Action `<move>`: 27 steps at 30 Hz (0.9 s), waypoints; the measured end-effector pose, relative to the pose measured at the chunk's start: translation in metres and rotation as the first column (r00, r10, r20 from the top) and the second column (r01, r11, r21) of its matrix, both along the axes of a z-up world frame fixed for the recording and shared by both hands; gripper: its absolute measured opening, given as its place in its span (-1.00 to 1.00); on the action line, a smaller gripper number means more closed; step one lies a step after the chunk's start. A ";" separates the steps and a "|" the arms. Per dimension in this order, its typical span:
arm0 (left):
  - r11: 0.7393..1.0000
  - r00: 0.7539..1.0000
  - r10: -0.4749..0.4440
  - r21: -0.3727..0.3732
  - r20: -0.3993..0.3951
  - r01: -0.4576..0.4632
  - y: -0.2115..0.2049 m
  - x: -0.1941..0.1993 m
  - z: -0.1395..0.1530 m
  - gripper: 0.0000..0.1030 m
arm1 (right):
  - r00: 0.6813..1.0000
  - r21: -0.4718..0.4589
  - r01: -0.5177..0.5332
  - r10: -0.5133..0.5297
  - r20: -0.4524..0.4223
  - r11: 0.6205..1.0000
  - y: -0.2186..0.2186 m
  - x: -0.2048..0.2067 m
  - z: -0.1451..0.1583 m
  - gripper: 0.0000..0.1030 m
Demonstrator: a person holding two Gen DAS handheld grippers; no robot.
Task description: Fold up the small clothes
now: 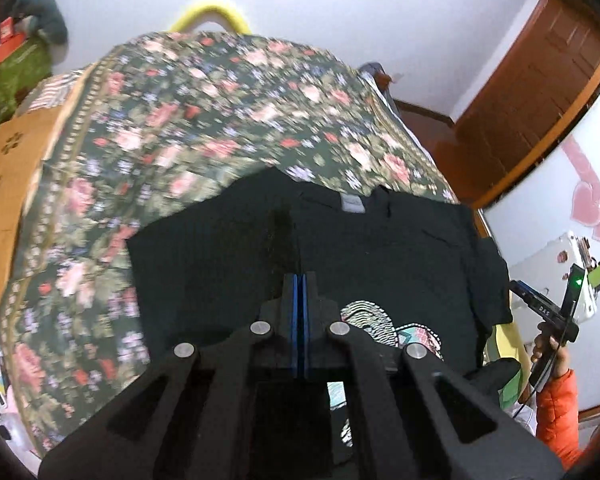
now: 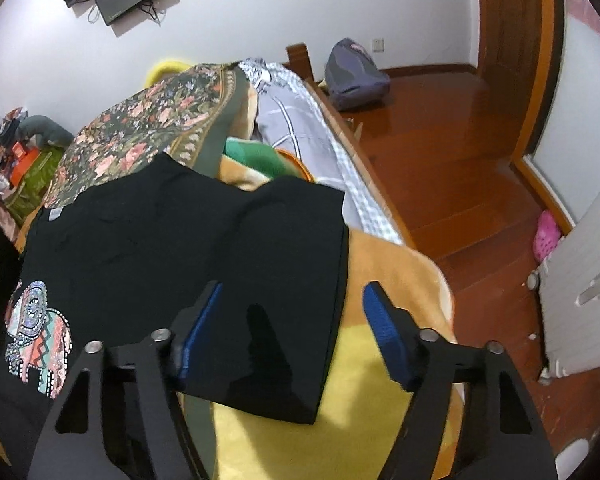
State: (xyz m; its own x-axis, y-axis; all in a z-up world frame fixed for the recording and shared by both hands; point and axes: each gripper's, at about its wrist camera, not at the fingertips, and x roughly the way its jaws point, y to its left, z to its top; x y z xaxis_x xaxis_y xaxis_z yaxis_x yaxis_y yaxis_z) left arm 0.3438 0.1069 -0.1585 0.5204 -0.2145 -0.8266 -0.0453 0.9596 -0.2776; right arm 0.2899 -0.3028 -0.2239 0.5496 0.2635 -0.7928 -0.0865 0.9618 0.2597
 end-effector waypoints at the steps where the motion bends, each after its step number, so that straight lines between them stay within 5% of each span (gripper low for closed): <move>1: 1.000 1.000 -0.006 -0.005 -0.014 0.006 -0.007 0.005 -0.007 -0.99 | 1.000 0.008 -0.004 0.004 -0.005 1.000 -0.001 0.002 -0.002 0.13; 11: 0.993 0.990 -0.065 0.094 -0.125 0.077 -0.043 0.019 -0.056 -0.93 | 1.000 0.035 -0.022 0.022 0.000 0.999 -0.004 0.010 -0.012 -0.24; 16: 0.989 0.990 -0.065 0.124 -0.122 0.081 -0.045 0.014 -0.054 -0.49 | 1.000 0.042 -0.008 0.007 0.025 0.999 -0.009 0.008 -0.008 -0.79; 18: 0.988 0.993 -0.056 0.139 -0.102 0.070 -0.042 0.009 -0.046 -0.18 | 0.999 0.051 -0.010 0.008 0.036 0.999 -0.008 0.005 -0.002 -0.84; 27: 0.977 1.000 0.005 0.213 -0.008 -0.003 -0.017 -0.017 -0.010 0.21 | 0.986 0.061 -0.085 0.075 0.152 0.995 0.013 -0.010 0.053 -0.89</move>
